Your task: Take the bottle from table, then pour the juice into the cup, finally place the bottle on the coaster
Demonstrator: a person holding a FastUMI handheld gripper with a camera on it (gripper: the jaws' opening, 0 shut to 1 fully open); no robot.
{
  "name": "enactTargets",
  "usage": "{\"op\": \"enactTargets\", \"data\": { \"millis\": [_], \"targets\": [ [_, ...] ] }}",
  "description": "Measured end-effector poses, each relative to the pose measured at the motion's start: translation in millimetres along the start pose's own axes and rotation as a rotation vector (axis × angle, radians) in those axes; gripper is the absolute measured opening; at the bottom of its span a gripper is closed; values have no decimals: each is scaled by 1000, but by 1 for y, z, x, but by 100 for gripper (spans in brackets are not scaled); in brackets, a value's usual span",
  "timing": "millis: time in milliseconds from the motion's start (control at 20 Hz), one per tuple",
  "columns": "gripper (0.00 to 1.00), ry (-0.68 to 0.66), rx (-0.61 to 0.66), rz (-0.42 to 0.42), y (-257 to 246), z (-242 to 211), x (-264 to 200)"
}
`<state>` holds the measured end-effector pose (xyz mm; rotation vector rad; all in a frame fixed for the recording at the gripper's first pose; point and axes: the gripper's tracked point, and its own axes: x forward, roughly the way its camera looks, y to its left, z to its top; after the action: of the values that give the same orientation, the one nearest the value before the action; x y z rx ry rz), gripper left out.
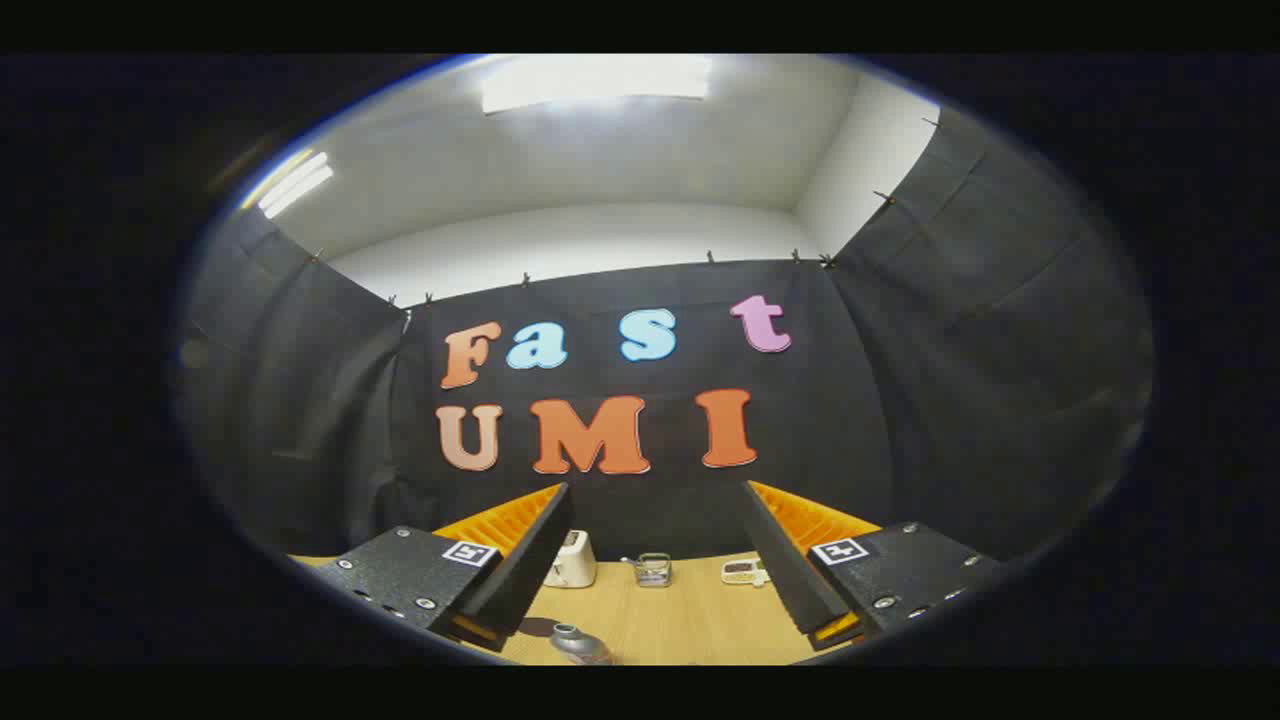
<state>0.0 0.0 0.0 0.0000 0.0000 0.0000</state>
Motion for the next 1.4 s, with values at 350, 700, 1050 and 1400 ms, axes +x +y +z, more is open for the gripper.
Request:
{"op": "enactTargets", "data": {
  "millis": [350, 700, 1050, 1400],
  "targets": [
    [98, 24, -47, 21, 17, -18, 7],
    [98, 38, -60, 22, 20, -24, 13],
    [98, 54, -51, 17, 11, -32, 12],
    [98, 71, -57, 55, 21, -52, 11]
  ]
}}
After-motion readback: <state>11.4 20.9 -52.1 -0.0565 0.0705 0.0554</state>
